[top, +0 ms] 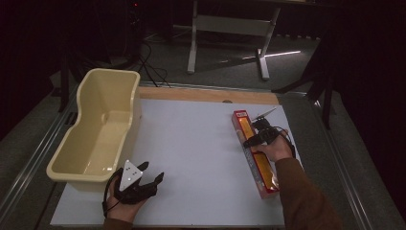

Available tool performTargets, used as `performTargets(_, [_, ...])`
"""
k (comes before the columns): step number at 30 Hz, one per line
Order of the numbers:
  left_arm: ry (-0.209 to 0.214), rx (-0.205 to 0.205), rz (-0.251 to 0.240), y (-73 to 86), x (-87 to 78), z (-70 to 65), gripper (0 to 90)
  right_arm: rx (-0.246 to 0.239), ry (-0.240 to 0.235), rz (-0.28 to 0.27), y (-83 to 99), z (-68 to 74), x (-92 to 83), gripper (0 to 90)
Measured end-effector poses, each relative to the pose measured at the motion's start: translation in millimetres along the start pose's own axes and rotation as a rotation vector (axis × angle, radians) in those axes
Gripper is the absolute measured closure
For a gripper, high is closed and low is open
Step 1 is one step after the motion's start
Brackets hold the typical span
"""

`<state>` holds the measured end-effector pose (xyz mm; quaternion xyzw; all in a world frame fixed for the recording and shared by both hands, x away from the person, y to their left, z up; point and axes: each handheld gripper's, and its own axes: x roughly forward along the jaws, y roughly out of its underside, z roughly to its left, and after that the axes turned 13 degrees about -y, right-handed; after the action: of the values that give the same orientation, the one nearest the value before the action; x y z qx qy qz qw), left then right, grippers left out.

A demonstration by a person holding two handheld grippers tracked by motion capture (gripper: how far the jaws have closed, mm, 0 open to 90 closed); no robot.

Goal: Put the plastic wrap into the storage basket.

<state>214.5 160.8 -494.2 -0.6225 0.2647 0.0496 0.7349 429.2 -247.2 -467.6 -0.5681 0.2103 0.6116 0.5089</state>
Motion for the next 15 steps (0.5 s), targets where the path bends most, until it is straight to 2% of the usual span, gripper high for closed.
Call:
performTargets(3, [0.001,-0.003,0.001,0.2,0.5,-0.4,35.1,0.038,-0.012,0.042,-0.9,-4.6,6.4,22.2])
performTargets(7, [0.001,-0.001,0.003,0.2,0.6,-0.8,35.1,0.057,-0.022,0.08,-1.9,-7.2,13.4,24.4])
performTargets(15, [0.001,-0.003,0.001,0.2,0.2,-0.1,35.1,0.11,-0.031,0.145,-5.3,-9.9,24.1,35.5])
